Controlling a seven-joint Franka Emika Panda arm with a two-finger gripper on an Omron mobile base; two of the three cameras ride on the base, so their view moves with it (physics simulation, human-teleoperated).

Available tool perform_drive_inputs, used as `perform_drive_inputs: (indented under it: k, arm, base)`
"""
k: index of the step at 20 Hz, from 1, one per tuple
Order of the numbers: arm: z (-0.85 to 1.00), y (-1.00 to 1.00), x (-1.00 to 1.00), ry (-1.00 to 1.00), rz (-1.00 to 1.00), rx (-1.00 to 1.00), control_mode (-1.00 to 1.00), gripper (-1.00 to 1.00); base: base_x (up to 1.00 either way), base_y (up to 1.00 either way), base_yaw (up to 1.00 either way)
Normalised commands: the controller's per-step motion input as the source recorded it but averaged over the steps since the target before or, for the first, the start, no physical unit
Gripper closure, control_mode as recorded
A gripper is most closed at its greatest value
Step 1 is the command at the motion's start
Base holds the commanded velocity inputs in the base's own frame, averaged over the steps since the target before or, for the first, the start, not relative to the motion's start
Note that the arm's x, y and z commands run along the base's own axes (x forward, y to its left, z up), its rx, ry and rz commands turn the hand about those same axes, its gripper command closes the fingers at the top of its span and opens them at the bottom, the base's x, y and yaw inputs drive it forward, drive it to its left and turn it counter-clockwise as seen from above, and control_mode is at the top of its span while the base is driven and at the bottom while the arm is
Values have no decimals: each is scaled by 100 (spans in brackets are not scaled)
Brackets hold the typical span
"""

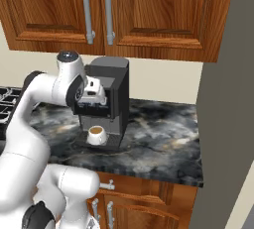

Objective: Pick up the brewed coffee from the coffee machine and place it next to the breakfast plate on the dining counter.

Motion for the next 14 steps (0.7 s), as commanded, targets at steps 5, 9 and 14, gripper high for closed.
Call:
perform_drive_inputs:
  k: [5,9,14]
  arm:
    - [-64,-31,-5,-11,18,2,-100,-100]
    - [-77,-19,0,-3,19,0,-100,-100]
    - [-45,-19,0,0,17,1,-100,-100]
  base:
    - [0,0,0]
    - [0,0,0]
    - [0,0,0]
